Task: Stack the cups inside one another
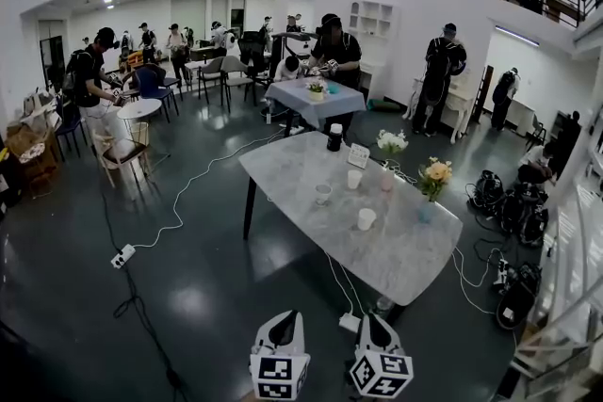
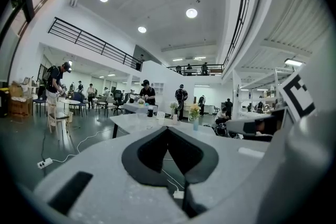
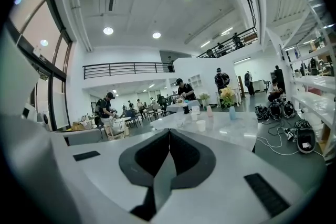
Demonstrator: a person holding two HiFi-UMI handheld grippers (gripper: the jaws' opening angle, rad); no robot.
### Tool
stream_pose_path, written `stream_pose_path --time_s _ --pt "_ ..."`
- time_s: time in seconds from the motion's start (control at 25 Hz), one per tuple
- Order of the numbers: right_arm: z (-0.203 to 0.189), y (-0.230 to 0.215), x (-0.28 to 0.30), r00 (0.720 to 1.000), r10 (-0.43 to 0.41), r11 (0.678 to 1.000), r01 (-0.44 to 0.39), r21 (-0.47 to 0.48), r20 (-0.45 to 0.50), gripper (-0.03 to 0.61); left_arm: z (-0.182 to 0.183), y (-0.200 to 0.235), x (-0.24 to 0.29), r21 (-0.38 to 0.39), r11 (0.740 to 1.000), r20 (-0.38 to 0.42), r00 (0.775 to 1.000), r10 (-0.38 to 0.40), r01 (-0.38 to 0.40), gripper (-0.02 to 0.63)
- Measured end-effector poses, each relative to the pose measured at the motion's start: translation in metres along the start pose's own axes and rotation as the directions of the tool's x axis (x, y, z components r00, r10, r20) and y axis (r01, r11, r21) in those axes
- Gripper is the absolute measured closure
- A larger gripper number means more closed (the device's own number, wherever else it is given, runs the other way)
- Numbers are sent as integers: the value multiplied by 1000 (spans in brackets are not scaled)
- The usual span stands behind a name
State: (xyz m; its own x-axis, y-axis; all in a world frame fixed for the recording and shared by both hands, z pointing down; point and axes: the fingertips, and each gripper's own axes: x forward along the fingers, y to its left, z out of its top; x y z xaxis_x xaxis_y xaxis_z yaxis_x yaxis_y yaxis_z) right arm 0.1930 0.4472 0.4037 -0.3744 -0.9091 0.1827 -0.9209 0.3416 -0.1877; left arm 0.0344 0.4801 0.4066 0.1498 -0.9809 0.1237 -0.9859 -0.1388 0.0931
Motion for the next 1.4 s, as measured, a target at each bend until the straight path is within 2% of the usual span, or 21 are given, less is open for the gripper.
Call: stream_pose_path --time_s 0.16,0.44,0.68,1.08,1.4 --pt "-6 10 3 1000 -2 1000 2 13 -4 572 -9 18 1 -6 1000 -16 1000 0 -1 618" --pt "-15 15 17 999 -22 1000 22 8 -40 572 -18 47 7 -70 997 -41 999 21 -23 617" --pt "-15 9 49 998 -29 1000 30 1 -54 572 -17 56 33 -61 998 -48 999 25 -28 617" --pt "3 -19 124 998 -5 1000 5 9 -69 572 -3 66 107 -16 999 -60 997 40 -41 618" --pt "24 -51 185 995 19 1000 -17 23 -96 572 12 68 176 -27 998 -66 997 49 -50 617"
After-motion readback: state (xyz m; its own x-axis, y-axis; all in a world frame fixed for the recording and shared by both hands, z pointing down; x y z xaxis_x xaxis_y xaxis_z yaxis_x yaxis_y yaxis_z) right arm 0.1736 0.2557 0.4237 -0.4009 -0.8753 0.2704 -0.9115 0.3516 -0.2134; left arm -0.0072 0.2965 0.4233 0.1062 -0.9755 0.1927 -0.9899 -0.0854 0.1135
